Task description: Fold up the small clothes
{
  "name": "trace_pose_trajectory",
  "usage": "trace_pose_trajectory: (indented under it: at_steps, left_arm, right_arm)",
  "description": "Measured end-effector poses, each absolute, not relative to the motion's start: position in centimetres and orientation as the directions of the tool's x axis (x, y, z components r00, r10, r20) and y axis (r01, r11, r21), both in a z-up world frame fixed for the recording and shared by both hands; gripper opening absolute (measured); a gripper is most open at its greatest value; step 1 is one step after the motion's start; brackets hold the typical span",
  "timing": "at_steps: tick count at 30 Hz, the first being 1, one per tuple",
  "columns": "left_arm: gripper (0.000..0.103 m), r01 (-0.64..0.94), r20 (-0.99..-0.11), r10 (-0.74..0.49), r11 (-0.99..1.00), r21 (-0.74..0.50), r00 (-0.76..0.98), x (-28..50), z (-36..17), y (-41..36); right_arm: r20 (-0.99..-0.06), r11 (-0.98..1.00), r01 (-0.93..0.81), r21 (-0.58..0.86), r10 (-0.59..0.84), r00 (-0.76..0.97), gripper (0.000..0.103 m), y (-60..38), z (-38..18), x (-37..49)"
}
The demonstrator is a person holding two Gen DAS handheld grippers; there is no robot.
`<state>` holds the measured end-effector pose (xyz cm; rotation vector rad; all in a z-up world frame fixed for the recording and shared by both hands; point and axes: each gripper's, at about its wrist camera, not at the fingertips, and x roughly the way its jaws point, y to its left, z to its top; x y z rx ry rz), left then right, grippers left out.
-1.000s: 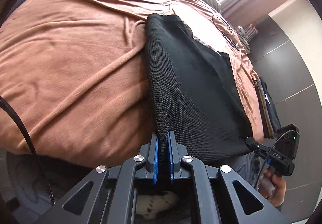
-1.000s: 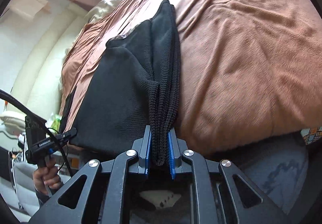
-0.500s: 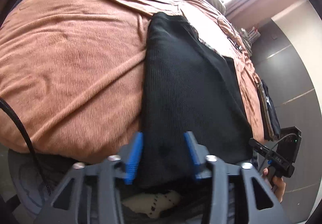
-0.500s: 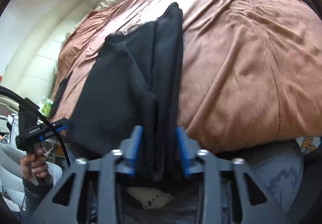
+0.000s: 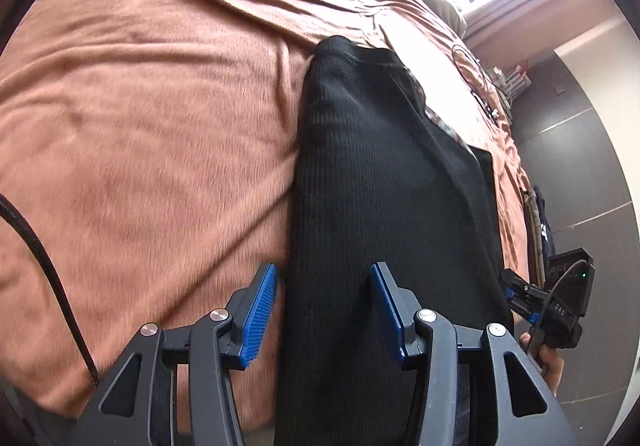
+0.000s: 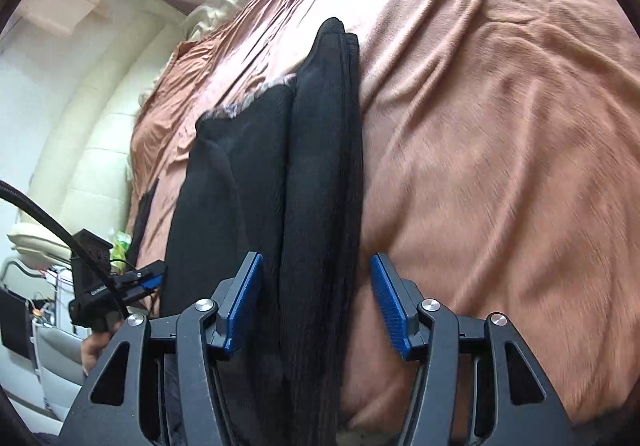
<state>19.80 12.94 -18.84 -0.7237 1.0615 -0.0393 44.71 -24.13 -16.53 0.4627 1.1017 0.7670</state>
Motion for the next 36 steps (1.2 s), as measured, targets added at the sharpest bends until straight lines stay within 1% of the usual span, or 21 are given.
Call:
trace_pose_trajectory:
  at_steps: [6, 13, 20, 24, 26, 27, 29, 32, 36]
  left_arm:
    - [0.050, -0.319, -0.778, -0.374, 0.757, -0.570, 0.505, 23.1, -19.3, 13.6]
    - [0.049, -0.335, -0.778, -0.378, 0.745, -0.578, 0.502, 26.6, -19.6, 14.4]
    - [0.043, -0.345, -0.780, -0.375, 0.740, -0.578, 0.501, 29.8, -19.8, 15.4]
    - [0.042, -0.344, -0.781, -0.372, 0.743, -0.575, 0.502, 31.6, -20.0, 16.1]
    - [0.042, -0.342, -0.777, -0.373, 0.740, -0.579, 0.507, 32.2, -20.0, 16.4]
    - [0.042, -0.341, -0.775, -0.373, 0.739, -0.580, 0.510, 32.5, -19.9, 16.5]
    - [0.041, -0.342, -0.774, -0.370, 0.739, -0.580, 0.513, 33.2, -19.8, 16.7]
    - [0.041, -0.339, -0.776, -0.366, 0.744, -0.575, 0.514, 34.0, -19.6, 16.8]
    - [0.041, -0.337, -0.775, -0.367, 0.745, -0.576, 0.514, 34.9, -19.7, 16.8]
  right_arm:
    - [-0.586, 0.625, -0.310, 0.717, 0.780, 0.218, 0.054, -24.0, -17.3, 48.1]
    - [-0.578, 0.601, -0.325, 0.730, 0.797, 0.174, 0.054, -22.3, -18.2, 51.6]
    - [-0.573, 0.574, -0.359, 0.736, 0.810, 0.122, 0.054, -20.9, -18.5, 54.4]
    - [-0.573, 0.566, -0.377, 0.733, 0.812, 0.106, 0.054, -20.8, -18.3, 55.0]
    - [-0.565, 0.559, -0.378, 0.738, 0.818, 0.108, 0.051, -21.1, -18.2, 55.2]
    - [-0.568, 0.564, -0.376, 0.735, 0.815, 0.112, 0.046, -21.2, -18.2, 55.2]
    - [-0.564, 0.564, -0.387, 0.729, 0.816, 0.125, 0.040, -22.1, -17.6, 54.5]
    - [-0.548, 0.558, -0.422, 0.714, 0.821, 0.158, 0.039, -22.5, -16.4, 53.9]
    - [-0.598, 0.612, -0.403, 0.680, 0.781, 0.178, 0.039, -22.1, -17.0, 54.6]
